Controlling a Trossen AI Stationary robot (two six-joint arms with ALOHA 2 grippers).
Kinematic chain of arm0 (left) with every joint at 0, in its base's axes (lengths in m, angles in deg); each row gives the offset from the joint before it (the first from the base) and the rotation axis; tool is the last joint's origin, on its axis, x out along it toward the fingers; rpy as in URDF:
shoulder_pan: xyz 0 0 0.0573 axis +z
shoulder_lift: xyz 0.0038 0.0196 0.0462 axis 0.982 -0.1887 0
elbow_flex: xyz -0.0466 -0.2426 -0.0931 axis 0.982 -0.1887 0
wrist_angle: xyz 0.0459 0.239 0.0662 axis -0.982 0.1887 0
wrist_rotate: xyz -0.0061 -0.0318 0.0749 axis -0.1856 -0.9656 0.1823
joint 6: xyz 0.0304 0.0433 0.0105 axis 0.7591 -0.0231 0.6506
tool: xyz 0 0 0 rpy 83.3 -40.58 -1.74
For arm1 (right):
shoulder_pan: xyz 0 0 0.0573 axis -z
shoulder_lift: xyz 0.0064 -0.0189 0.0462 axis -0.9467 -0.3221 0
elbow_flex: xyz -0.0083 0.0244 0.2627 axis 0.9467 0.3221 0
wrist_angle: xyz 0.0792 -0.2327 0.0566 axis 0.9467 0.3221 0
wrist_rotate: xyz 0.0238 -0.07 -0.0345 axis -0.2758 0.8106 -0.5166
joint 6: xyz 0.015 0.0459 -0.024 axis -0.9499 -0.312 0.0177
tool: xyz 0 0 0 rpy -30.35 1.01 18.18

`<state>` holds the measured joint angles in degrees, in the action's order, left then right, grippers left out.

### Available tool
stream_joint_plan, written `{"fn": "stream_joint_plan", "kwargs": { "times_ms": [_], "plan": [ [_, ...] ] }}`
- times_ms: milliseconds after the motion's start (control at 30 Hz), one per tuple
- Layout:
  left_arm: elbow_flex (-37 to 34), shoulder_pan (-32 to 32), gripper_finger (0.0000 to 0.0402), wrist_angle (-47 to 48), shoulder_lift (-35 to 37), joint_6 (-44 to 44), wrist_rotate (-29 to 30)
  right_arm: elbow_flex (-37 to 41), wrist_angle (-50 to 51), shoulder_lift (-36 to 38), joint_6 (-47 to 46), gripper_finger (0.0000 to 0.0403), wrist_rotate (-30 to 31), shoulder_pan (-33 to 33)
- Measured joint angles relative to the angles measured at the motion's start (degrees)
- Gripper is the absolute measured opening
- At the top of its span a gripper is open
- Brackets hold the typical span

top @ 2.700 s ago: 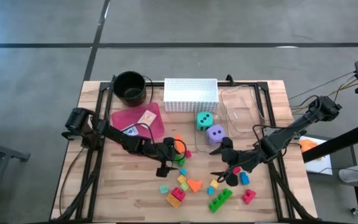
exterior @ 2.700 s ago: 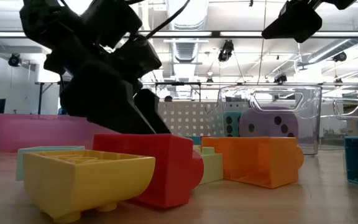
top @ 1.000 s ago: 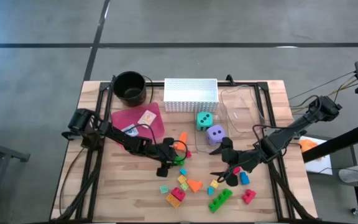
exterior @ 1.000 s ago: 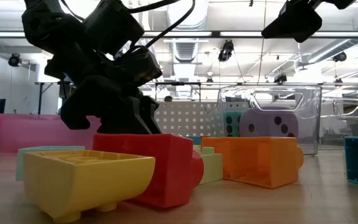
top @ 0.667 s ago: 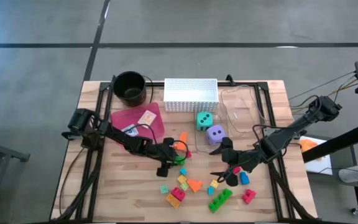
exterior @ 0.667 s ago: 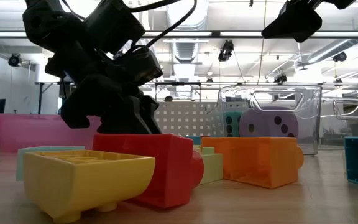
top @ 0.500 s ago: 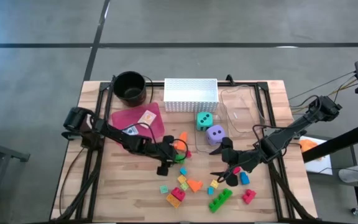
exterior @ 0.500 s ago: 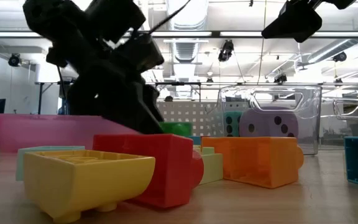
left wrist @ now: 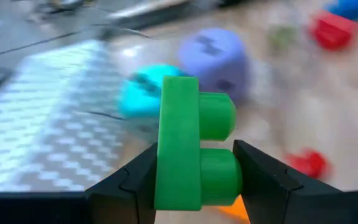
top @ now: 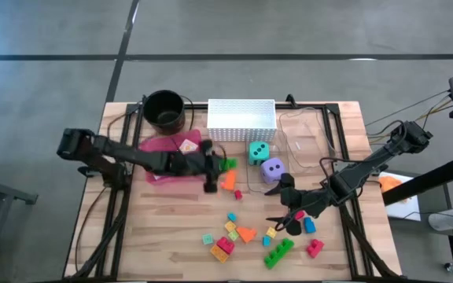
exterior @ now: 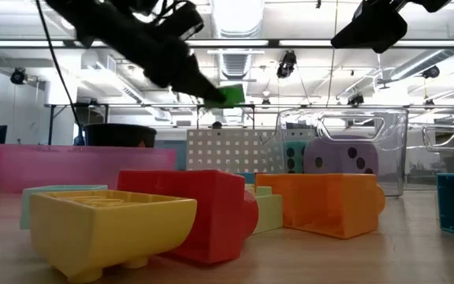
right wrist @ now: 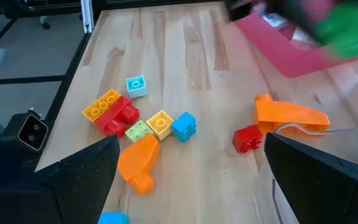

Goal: Pick & Place Toys
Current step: Put the top large green game piece into the white bin

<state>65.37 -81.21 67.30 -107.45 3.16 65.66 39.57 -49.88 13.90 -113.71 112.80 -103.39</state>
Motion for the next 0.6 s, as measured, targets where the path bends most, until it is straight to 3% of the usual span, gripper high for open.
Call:
{"fn": "stream_joint_plan", "kwargs": {
  "times_ms": [133,333,467,600],
  "plan": [
    [4.8,9.2,0.0181,0.0,0.7,0.1,-2.3,0.0,0.0,0.0,1.9,0.04,0.0,0.0],
    [17.6,23.1,0.0181,4.0,-6.4,-4.8,-16.7,0.0,0.4,0.0,2.6,0.04,0.0,0.0],
    [28.2,28.1,0.0181,13.0,-14.3,-4.6,-17.8,0.0,0.6,0.0,2.6,0.04,0.0,0.0],
    [40.3,30.5,0.0181,30.5,-22.1,-0.7,-20.2,0.0,1.5,0.0,2.7,0.04,0.0,0.0]
  ]
}}
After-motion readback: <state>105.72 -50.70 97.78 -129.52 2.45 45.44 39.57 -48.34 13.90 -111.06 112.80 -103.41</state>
